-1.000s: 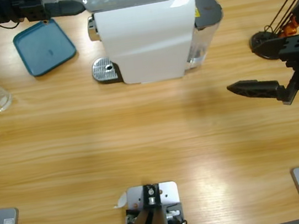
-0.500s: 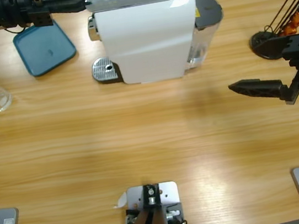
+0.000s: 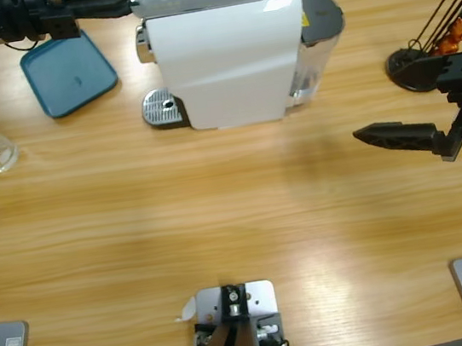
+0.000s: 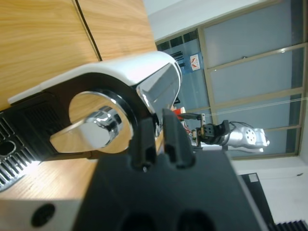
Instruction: Pour coffee
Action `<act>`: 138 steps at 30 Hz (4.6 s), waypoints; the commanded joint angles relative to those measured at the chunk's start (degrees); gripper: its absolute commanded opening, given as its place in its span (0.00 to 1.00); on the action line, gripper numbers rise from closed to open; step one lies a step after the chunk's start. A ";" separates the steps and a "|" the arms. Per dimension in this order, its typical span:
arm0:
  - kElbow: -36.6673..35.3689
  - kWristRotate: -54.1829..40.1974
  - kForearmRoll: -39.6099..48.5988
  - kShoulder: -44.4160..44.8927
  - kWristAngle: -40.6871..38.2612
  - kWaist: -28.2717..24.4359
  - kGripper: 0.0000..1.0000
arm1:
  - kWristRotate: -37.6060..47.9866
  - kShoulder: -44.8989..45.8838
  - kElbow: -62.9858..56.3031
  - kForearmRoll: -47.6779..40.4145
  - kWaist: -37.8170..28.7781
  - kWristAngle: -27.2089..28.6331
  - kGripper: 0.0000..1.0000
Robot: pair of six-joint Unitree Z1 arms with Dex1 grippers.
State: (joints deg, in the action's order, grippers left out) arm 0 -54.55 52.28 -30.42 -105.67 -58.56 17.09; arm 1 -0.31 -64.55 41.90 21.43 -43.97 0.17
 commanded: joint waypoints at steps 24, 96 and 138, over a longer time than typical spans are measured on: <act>-17.24 -36.71 49.39 22.49 34.35 9.75 0.00 | 0.01 -0.84 -2.12 -0.78 0.59 3.07 1.00; 16.34 -48.06 44.73 44.24 62.41 16.48 0.88 | 20.70 -13.64 -1.03 -6.74 29.68 20.40 0.81; 16.41 -48.15 44.48 42.69 62.25 16.75 0.88 | 20.33 -18.68 0.04 -9.07 31.56 19.52 0.46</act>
State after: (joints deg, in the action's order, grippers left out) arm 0 -40.37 3.71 14.64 -62.51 3.00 33.57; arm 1 20.71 -80.89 42.33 13.17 -13.49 20.31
